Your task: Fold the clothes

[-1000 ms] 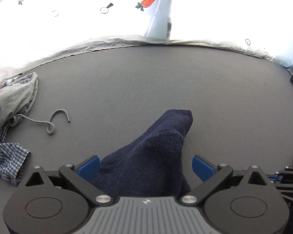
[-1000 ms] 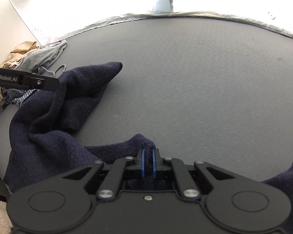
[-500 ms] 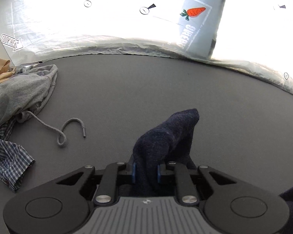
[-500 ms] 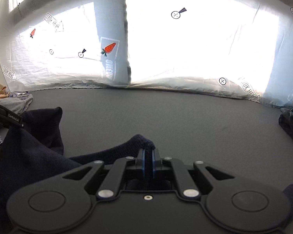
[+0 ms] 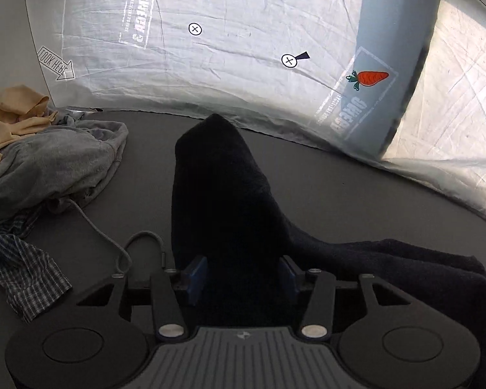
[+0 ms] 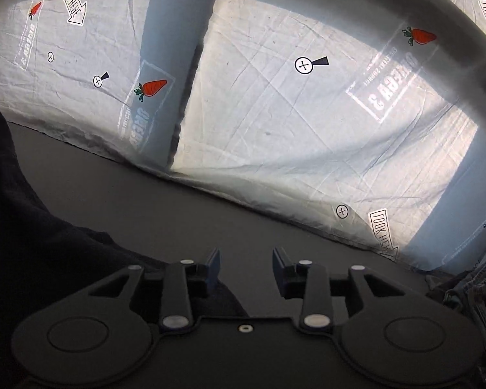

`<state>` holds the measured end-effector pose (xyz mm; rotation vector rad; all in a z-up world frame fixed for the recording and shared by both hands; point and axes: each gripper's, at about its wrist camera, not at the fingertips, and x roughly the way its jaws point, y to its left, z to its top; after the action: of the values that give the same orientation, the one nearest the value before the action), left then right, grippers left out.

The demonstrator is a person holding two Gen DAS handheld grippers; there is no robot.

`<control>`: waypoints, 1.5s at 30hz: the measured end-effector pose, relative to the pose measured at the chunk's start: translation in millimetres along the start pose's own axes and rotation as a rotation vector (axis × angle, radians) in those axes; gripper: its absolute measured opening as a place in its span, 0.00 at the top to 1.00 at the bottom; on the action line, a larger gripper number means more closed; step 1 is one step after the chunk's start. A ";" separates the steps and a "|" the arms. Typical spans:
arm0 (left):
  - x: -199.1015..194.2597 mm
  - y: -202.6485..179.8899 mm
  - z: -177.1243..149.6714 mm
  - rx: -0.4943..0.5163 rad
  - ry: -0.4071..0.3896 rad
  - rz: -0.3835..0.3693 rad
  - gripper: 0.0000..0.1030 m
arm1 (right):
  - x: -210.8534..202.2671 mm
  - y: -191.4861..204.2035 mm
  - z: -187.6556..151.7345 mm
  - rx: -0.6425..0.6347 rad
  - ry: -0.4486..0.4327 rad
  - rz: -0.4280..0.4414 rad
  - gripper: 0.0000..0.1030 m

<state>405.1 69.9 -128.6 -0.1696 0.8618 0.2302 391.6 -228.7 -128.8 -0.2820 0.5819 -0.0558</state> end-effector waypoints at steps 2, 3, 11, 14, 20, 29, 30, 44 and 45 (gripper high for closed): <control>5.6 8.3 -13.4 -0.012 0.031 0.003 0.34 | 1.9 -3.7 -17.3 0.061 0.057 0.036 0.48; 10.3 12.7 -20.6 -0.003 0.049 0.020 0.33 | 6.4 -5.6 -24.6 0.083 0.092 0.053 0.48; 20.0 7.3 -13.6 0.072 0.082 -0.049 0.33 | 47.2 -32.8 -41.5 0.252 0.230 0.079 0.51; 28.3 -26.7 8.6 0.192 0.024 -0.149 0.35 | 71.2 -35.5 -34.6 0.238 0.245 0.119 0.63; 86.9 -107.8 38.0 0.459 0.039 -0.341 0.67 | 107.5 -29.6 -32.4 0.227 0.288 0.157 0.77; 148.4 -160.2 18.3 0.582 0.149 -0.353 0.68 | 131.8 -27.8 -35.9 0.284 0.306 0.164 0.73; 149.8 -161.3 13.5 0.595 0.151 -0.353 0.63 | 132.3 -28.2 -36.8 0.288 0.305 0.172 0.72; 151.4 -152.7 -5.7 0.644 0.182 -0.367 0.55 | 140.3 -26.5 -39.5 0.217 0.293 0.364 0.52; 151.4 -152.8 -5.6 0.636 0.174 -0.372 0.65 | 141.1 -26.0 -38.1 0.203 0.293 0.385 0.68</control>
<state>537.1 -58.4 -239.8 0.2482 1.0189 -0.4139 489.2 -281.6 -227.3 0.0412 0.9063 0.2185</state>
